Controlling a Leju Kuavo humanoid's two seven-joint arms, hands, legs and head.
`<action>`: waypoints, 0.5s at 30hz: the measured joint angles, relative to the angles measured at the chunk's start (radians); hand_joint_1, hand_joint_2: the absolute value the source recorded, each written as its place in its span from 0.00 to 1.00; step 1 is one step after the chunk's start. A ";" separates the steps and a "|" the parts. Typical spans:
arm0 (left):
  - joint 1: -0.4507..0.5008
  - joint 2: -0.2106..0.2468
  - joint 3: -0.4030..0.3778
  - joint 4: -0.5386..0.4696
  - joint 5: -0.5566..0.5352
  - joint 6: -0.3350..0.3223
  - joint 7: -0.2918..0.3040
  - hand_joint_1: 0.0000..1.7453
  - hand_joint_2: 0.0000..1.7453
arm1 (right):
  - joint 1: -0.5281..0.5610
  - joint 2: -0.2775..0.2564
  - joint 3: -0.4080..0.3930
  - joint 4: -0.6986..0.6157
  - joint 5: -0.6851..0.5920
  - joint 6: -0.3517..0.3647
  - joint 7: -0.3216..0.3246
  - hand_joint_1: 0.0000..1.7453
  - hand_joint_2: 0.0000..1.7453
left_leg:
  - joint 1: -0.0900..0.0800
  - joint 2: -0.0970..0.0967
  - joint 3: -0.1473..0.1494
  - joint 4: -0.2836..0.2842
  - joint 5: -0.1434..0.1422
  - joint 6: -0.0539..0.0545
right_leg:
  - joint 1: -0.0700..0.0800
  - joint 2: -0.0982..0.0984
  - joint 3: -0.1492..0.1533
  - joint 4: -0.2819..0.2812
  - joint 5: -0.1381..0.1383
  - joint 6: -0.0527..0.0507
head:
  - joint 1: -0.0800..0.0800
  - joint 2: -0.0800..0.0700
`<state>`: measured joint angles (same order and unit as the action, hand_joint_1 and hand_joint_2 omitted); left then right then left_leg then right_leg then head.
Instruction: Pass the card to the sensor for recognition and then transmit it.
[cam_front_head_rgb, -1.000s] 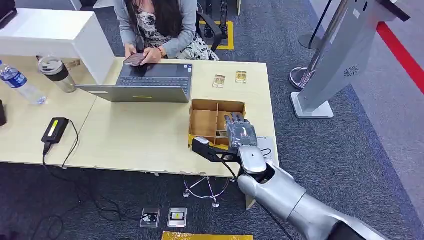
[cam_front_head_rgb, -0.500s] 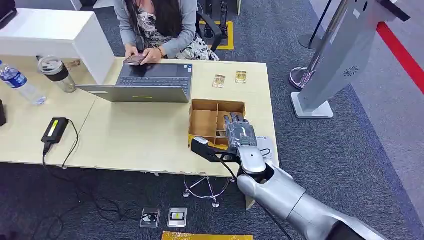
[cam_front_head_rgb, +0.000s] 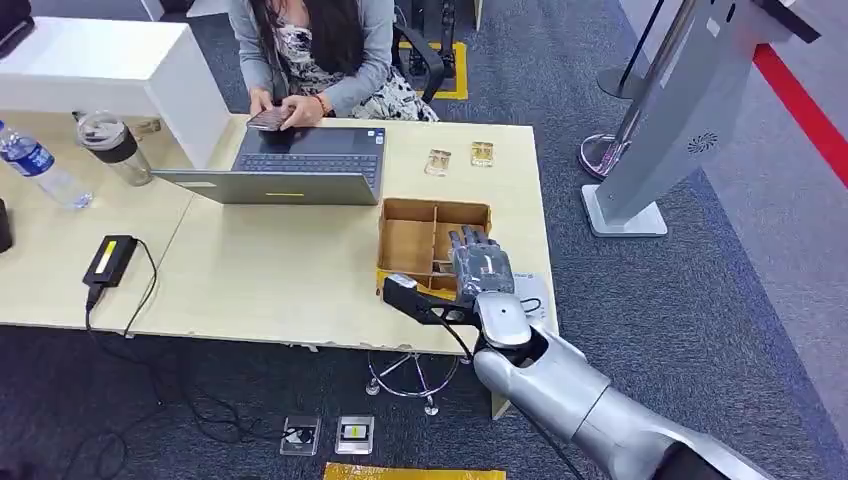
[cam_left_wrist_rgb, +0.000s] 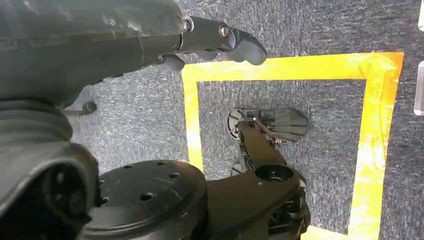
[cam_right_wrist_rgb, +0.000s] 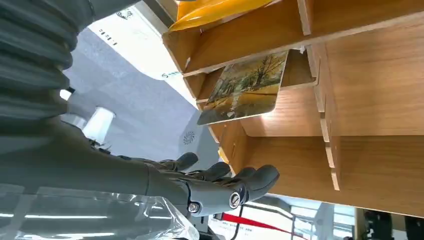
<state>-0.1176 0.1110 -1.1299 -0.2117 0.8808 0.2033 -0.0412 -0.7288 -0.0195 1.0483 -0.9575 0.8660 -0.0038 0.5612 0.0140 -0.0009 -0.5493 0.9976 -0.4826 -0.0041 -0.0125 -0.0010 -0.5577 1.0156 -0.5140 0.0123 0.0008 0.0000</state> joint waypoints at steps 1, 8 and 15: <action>0.000 0.000 0.000 0.000 0.000 0.000 0.000 0.00 0.00 | 0.000 0.000 0.000 0.000 0.001 0.001 0.001 0.00 1.00 | 0.000 0.000 0.000 0.000 0.000 0.000 | 0.000 0.000 0.000 0.000 0.000 0.000 | 0.000 0.000; 0.000 0.000 0.000 0.000 -0.008 -0.003 0.000 0.00 0.00 | 0.001 0.000 0.000 0.000 0.012 0.002 0.008 0.00 1.00 | 0.000 0.000 0.000 0.000 0.000 0.000 | 0.000 0.000 0.000 0.000 0.000 0.000 | 0.000 0.000; 0.000 0.000 0.000 0.000 -0.012 -0.003 0.000 0.00 0.00 | 0.004 0.000 0.000 0.005 0.022 0.002 0.007 0.00 1.00 | 0.000 0.000 0.000 0.000 0.000 0.000 | 0.000 0.000 0.000 0.000 0.000 0.000 | 0.000 0.000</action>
<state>-0.1176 0.1110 -1.1300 -0.2117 0.8690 0.2007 -0.0412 -0.7243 -0.0195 1.0479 -0.9529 0.8877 -0.0019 0.5680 0.0140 -0.0009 -0.5493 0.9976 -0.4826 -0.0041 -0.0125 -0.0009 -0.5578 1.0156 -0.5140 0.0123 0.0008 0.0000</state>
